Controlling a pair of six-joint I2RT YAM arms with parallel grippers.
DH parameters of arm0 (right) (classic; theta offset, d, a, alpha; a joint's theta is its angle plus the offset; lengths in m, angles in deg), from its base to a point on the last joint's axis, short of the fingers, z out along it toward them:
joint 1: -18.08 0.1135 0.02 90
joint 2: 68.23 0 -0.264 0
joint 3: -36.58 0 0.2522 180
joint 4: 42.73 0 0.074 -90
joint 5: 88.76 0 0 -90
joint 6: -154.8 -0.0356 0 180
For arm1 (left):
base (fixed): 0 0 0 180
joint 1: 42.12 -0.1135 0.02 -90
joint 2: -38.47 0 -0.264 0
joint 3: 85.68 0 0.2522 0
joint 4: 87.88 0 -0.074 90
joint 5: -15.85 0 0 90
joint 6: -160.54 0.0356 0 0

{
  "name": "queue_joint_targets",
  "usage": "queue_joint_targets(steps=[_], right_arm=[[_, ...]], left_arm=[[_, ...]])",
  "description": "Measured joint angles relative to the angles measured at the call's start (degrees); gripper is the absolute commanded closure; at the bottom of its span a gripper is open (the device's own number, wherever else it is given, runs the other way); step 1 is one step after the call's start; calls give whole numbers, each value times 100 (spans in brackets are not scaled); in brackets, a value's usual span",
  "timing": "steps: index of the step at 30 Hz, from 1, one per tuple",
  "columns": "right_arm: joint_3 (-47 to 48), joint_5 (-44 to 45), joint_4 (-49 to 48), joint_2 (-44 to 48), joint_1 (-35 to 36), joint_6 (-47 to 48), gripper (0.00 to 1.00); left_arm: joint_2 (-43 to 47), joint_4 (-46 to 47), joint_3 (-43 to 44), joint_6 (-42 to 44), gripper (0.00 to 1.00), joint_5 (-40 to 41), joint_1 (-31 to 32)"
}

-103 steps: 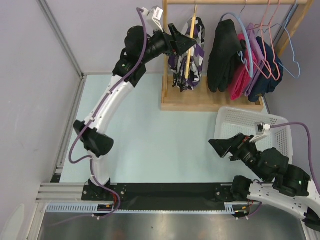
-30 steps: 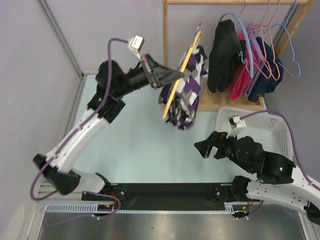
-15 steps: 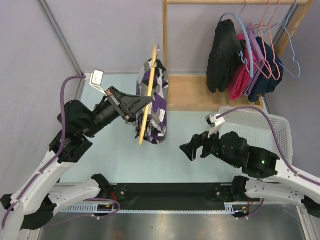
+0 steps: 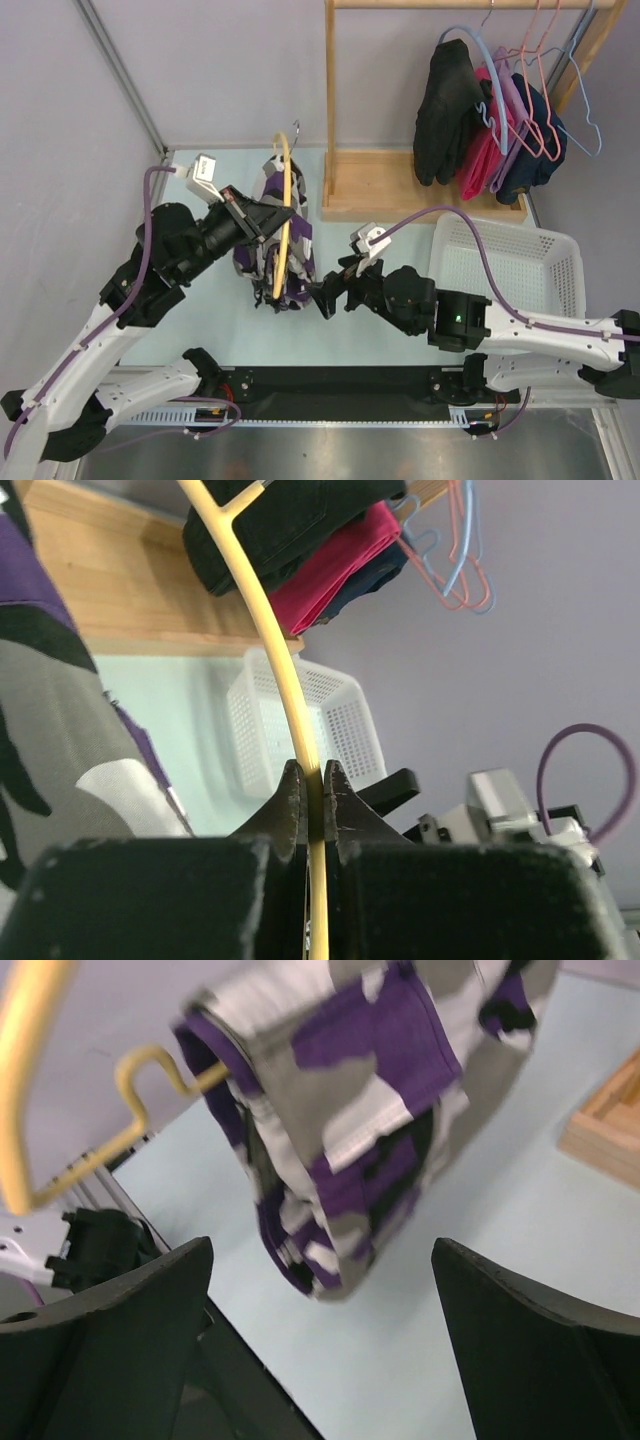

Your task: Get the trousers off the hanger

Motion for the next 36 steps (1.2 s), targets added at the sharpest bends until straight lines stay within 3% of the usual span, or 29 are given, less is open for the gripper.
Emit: queue_joint_targets(steps=[9, 19, 28, 36], right_arm=[[363, 396, -1187, -752, 474, 566, 10], [859, 1335, -1456, -1475, 750, 960, 13], [997, 1456, -1779, -1631, 737, 1156, 12], [1117, 1539, -1873, -1851, 542, 1158, 27]], left_arm=[[13, -551, 201, -7, 100, -9, 2], [321, -872, 417, -140, 100, -140, 0], [411, -901, 481, -243, 100, -234, 0], [391, -942, 520, -258, 100, -363, 0]])
